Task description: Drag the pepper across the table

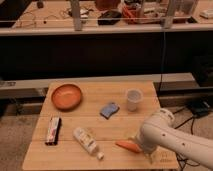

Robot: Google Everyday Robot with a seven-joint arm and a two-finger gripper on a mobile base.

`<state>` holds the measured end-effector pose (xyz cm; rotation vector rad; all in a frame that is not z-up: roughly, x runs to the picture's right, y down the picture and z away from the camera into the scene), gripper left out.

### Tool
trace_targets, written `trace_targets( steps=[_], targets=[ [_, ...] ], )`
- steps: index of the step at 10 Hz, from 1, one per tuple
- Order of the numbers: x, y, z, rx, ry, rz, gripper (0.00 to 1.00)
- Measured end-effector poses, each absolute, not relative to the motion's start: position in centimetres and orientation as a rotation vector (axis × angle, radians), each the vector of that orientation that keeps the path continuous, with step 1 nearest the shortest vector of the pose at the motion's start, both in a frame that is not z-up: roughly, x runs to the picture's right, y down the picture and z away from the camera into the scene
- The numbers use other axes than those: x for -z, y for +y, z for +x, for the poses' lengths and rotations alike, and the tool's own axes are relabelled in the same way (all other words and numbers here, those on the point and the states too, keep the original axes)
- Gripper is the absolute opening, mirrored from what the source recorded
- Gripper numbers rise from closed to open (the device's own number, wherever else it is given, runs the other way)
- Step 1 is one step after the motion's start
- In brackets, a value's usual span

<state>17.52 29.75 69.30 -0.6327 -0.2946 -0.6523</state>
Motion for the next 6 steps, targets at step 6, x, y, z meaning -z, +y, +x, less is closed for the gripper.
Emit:
trace_targets(
  steps=[6],
  targets=[
    [-70.35,30.65,16.82,0.708,-0.344,-0.638,0.80]
  ],
)
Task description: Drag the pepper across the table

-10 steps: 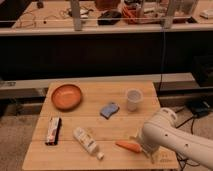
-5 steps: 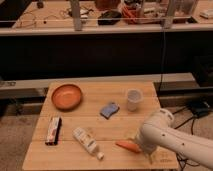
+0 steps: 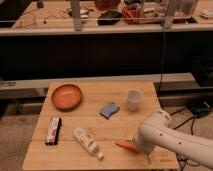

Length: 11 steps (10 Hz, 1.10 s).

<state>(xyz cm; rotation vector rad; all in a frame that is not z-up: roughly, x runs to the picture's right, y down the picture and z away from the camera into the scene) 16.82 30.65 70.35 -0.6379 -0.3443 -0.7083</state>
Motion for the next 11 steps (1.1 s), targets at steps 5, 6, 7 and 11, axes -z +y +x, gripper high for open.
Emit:
trace_targets(
  steps=[5,6,7,11],
  targets=[
    [-71.3,31.6,16.3,0.752,-0.375,-0.645,0.80],
    [-71.4,31.7,16.2,0.756,-0.378,-0.645,0.80],
    [-71.5,31.9,16.3,0.759,-0.382,-0.646,0.80],
    [-72.0,32.7,16.1,0.786,-0.397,-0.654,0.80]
  ],
)
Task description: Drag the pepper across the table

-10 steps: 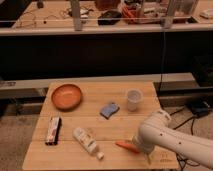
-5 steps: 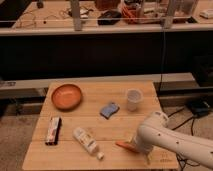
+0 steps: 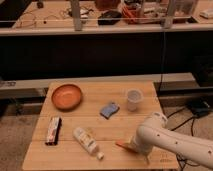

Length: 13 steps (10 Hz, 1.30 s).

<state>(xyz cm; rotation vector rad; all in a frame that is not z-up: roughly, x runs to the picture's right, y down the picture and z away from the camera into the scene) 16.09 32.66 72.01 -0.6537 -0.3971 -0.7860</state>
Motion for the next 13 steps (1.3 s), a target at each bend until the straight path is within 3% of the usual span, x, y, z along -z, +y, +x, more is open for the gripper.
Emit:
trace_targets(
  steps=[3,10,13],
  targets=[
    [-72.2,33.1,16.1,0.795,-0.401,-0.659,0.77],
    [-72.6,33.8,15.9,0.823,-0.409,-0.661,0.08],
    [-73.2,33.1,14.1,0.864,-0.422,-0.658,0.04]
  ],
)
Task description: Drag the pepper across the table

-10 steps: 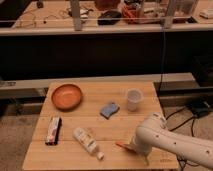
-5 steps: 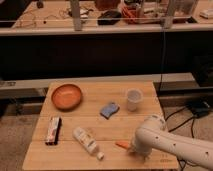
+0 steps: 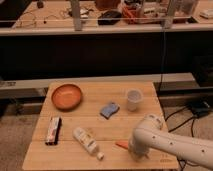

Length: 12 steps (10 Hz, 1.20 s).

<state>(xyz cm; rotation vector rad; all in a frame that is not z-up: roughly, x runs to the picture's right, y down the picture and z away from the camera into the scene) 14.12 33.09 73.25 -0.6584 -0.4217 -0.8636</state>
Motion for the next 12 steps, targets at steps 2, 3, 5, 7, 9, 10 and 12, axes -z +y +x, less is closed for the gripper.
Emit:
trace_targets(
  steps=[2,3,5,7,9,10,12],
  targets=[
    [-74.0,32.4,12.7,0.895,-0.432,-0.652,0.04],
    [-74.3,32.1,12.3,0.901,-0.434,-0.651,0.04],
    [-73.8,32.8,13.2,0.900,-0.433,-0.657,0.04],
    [-73.4,33.2,13.6,0.899,-0.438,-0.656,0.04],
    [-74.2,32.0,13.1,0.889,-0.447,-0.645,0.20],
    [-73.8,31.7,13.8,0.845,-0.459,-0.629,0.30],
    [-71.8,31.4,16.5,0.729,-0.489,-0.588,0.49]
  ],
)
